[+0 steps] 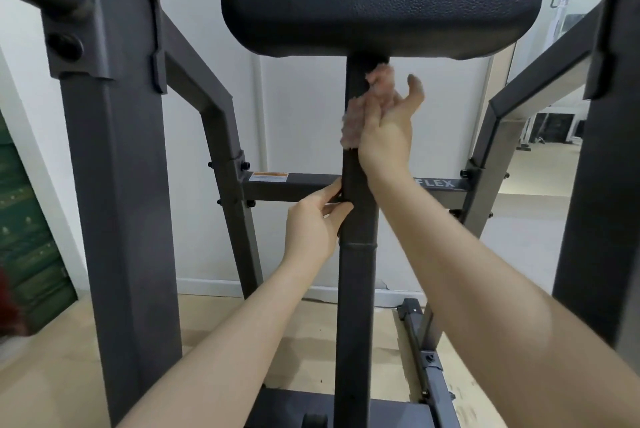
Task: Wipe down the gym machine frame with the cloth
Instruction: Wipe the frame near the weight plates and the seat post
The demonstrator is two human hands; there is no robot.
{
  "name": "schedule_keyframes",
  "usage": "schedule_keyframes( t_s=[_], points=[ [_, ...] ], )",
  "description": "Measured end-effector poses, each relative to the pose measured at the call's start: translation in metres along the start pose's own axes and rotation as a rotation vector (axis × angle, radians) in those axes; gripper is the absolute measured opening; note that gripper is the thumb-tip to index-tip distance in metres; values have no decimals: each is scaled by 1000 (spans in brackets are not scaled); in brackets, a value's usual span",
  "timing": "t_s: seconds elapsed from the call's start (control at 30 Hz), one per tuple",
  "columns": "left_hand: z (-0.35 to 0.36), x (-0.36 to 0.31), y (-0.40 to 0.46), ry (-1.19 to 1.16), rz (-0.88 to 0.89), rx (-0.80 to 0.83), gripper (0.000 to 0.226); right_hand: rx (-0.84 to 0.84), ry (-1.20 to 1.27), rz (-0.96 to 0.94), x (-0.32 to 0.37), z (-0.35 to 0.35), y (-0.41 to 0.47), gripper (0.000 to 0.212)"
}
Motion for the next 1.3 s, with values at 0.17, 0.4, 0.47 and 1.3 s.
schedule_keyframes(
  t_s=[0.17,0.4,0.47,1.3],
  points=[
    [-1,2,0,5,-41,19,40,247,-81,88,-18,3,-6,37],
    [1,3,-1,-53,-104,-18,39,291,242,313,5,12,10,22],
    [1,4,-1,-48,-112,-28,38,248,150,180,15,12,14,19],
    [-4,21,-42,-7,-205,48,43,382,-262,-120,-84,-15,-95,67]
  ],
)
Point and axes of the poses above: each hand's wrist, its own y-axis towards the middle knuckle, its own z-axis out of the palm, x = y × z, the point moved 7 cm from there along y, towards the middle knuckle, and after that the axes turned 8 degrees about z, right-handed, at the moved point
